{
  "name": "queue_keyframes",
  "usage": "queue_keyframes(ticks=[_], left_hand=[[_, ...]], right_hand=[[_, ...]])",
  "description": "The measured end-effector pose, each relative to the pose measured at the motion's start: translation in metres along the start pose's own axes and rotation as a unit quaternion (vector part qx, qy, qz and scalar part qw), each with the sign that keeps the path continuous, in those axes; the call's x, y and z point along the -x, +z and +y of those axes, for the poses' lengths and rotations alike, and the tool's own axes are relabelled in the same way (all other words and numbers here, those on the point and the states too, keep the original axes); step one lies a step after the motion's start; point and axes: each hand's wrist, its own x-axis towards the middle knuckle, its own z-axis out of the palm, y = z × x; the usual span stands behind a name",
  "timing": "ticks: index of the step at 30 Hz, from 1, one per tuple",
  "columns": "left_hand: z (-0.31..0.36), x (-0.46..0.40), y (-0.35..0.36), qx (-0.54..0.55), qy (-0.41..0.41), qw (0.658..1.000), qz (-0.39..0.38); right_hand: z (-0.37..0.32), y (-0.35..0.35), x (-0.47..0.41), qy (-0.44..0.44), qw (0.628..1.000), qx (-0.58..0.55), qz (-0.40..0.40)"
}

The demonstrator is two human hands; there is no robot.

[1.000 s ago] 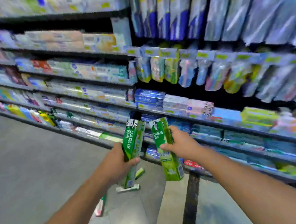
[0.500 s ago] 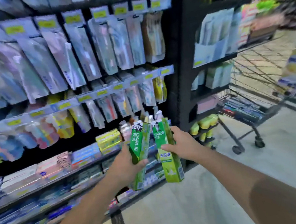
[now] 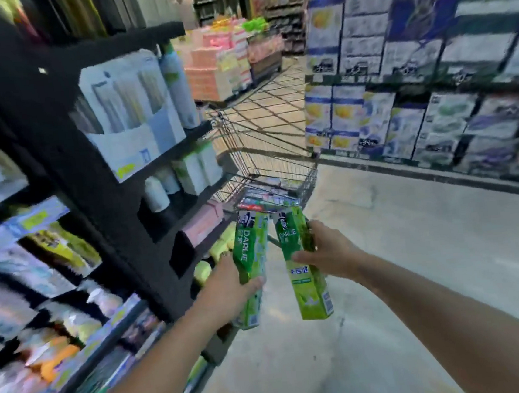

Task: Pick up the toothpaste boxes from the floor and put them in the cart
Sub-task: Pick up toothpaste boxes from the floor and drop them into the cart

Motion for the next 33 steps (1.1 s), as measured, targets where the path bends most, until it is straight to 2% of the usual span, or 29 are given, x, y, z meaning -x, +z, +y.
queue_keyframes(ticks=[6,15,22,27,33], left_hand=[[0.031,-0.125,0.025,-0.013,0.025,0.998,-0.049],[0.091,-0.319,0.019,0.002,0.078,0.99,-0.114],[0.141,-0.434,0.055,-0.01,0.093,0.983,-0.155],[0.172,-0.508,0.089,-0.017,0.072,0.984,-0.164],[0.197,-0.581,0.104,0.05,0.001,0.989,-0.139]], right_hand=[[0.024,-0.047,-0.083,0.051,0.998,-0.005,0.04],[0.022,-0.129,-0.221,0.109,0.985,-0.034,0.13],[0.062,-0.184,-0.308,0.142,0.978,-0.031,0.147],[0.1,-0.229,-0.387,0.141,0.982,-0.029,0.124],[0.119,-0.274,-0.491,0.127,0.99,0.014,0.053]])
